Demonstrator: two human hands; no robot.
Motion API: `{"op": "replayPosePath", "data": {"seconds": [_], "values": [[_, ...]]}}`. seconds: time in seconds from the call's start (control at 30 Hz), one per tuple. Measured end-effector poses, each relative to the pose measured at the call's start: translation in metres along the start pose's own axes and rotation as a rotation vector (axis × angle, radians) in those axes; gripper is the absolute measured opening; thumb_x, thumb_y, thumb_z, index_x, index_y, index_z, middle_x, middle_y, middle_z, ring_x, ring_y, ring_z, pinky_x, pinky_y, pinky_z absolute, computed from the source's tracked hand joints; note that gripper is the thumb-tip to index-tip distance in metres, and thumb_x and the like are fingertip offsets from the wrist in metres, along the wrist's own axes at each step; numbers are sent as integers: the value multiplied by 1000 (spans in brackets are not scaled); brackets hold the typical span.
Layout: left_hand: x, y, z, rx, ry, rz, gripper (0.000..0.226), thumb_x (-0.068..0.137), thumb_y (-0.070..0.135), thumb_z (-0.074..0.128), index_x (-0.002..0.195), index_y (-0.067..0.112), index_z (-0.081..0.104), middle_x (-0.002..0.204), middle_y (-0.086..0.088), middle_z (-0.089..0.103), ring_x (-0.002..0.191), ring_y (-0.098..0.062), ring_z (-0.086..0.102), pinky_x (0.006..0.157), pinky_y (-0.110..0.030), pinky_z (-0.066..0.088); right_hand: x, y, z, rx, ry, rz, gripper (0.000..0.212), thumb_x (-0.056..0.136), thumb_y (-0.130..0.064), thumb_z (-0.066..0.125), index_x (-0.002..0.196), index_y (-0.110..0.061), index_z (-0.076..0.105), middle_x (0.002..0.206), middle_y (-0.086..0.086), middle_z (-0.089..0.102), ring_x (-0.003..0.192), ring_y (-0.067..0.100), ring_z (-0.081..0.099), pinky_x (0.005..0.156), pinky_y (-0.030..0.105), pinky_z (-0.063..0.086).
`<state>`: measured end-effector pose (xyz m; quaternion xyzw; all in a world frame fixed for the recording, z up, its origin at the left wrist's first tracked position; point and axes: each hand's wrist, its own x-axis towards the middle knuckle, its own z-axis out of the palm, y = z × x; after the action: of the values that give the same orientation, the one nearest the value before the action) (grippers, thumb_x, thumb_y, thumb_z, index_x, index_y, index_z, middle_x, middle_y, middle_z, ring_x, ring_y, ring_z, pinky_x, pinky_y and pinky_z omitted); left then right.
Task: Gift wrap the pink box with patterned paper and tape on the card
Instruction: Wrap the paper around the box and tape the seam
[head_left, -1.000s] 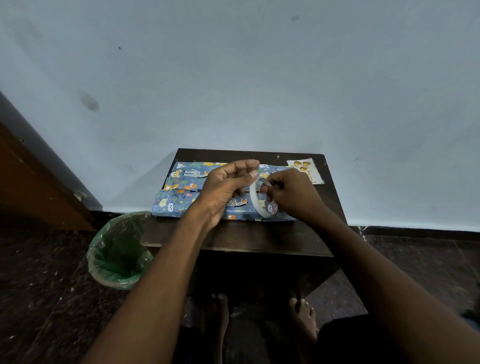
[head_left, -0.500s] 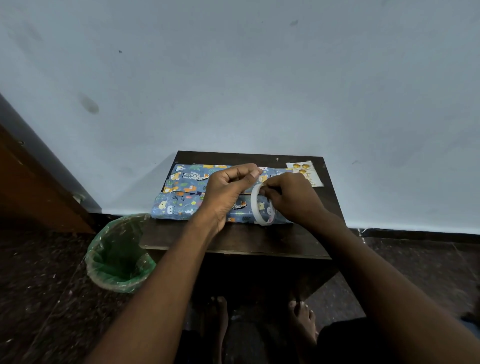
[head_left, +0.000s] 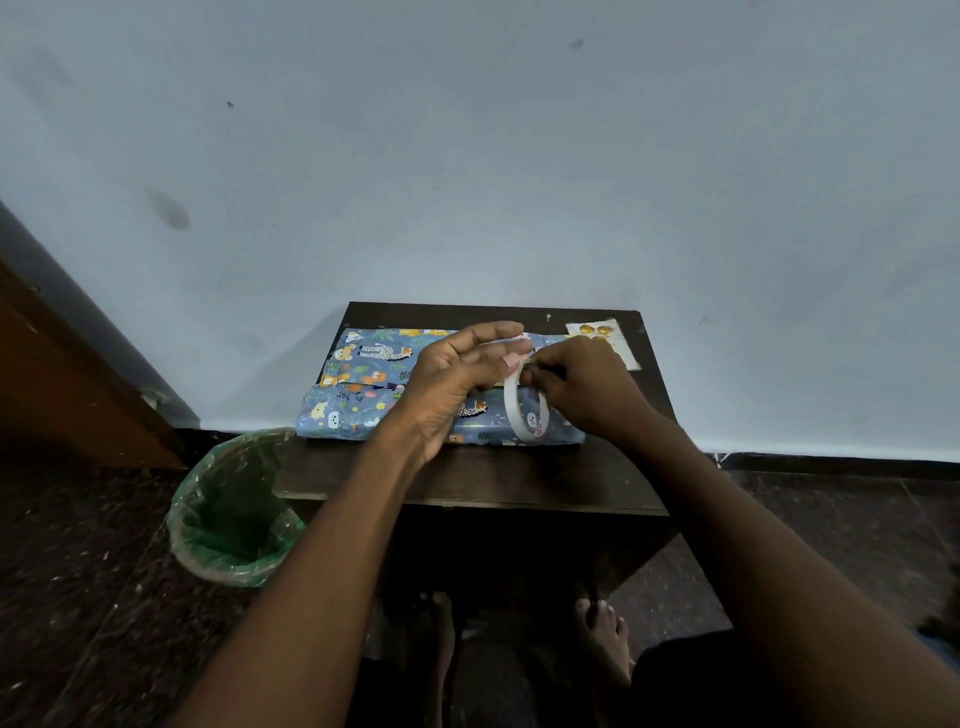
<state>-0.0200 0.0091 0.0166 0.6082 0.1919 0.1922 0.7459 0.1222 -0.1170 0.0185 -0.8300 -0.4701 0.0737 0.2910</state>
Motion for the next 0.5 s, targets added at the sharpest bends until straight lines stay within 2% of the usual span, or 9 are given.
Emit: {"op": "replayPosePath", "data": {"seconds": [0.1, 0.17, 0.27, 0.37, 0.43, 0.5], "values": [[-1, 0, -1, 17, -33, -29, 34, 95, 10, 76, 128, 18, 73, 119, -7, 80, 116, -15, 74, 104, -30, 51, 0, 2, -2, 16, -22, 4, 47, 97, -17, 67, 55, -31, 50, 51, -9, 48, 53, 6, 46, 56, 32, 30], [-1, 1, 0, 22, -25, -34, 32, 94, 12, 78, 125, 20, 75, 118, -7, 80, 119, -19, 73, 111, -38, 46, -2, 3, -3, 38, -39, 4, 44, 97, -16, 67, 57, -28, 52, 53, -8, 49, 53, 7, 45, 56, 32, 30], [-1, 2, 6, 4, 15, -18, 31, 92, 10, 79, 122, 17, 76, 112, -9, 82, 111, -17, 76, 102, -30, 54, -4, 3, -4, 84, -56, 2, 39, 97, -15, 68, 60, -23, 59, 56, -1, 54, 54, 12, 47, 57, 33, 33], [-2, 3, 17, 13, 51, 20, 31, 90, 6, 80, 121, 11, 77, 106, -12, 82, 104, -17, 78, 87, -21, 57, -8, 6, -7, 98, -49, 22, 22, 95, -16, 70, 75, -7, 73, 68, 9, 67, 66, 24, 61, 65, 39, 45], [-2, 2, 25, 33, 60, 41, 30, 90, 5, 80, 119, 10, 78, 103, -14, 82, 101, -17, 79, 84, -18, 57, -13, 7, -15, 99, -67, 34, 14, 92, -16, 74, 79, -10, 75, 73, 8, 71, 71, 25, 64, 70, 39, 50], [-2, 0, 32, 55, 69, 65, 29, 90, 3, 80, 118, 9, 78, 101, -14, 82, 98, -17, 79, 83, -17, 57, -19, 9, -27, 119, -101, 70, 15, 84, -9, 80, 76, -19, 72, 76, 3, 72, 67, 15, 61, 67, 27, 48]]}}
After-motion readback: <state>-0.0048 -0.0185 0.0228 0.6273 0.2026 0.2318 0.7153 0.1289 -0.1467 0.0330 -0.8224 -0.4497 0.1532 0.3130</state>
